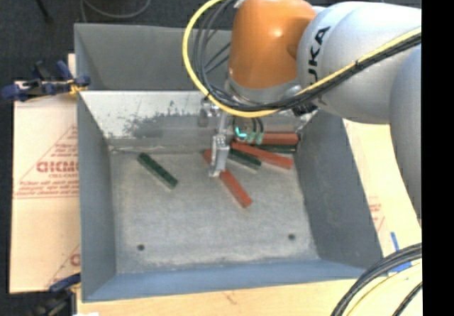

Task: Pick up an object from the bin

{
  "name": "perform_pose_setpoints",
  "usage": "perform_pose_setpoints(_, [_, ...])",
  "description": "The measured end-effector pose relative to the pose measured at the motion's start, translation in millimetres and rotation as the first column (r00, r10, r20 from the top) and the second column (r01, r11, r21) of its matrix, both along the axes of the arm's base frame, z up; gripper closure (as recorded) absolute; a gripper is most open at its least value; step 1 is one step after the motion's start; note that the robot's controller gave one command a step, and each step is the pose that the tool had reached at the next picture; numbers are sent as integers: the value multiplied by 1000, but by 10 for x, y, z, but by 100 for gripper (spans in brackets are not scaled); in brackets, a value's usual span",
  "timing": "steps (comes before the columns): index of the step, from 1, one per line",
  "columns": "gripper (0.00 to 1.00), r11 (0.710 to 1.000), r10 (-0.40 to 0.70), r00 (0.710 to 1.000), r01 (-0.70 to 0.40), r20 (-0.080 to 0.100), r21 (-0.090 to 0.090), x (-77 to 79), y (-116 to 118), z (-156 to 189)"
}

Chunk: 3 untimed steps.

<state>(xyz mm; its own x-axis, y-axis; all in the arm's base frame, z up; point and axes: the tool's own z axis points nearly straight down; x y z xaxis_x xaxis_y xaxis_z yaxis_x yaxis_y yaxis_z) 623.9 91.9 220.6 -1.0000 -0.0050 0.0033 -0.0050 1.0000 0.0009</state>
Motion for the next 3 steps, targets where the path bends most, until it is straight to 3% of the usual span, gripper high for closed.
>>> perform_pose_setpoints(1, [0, 994, 111, 994, -111, 2, -4, 115, -633, -680])
perform_pose_setpoints(2, [0, 911, 412, 911, -412, 11, -4, 165, -1102, -1485])
perform_pose_setpoints(3, [0, 777, 629, 777, -629, 7, -4, -76, -1831, -1489])
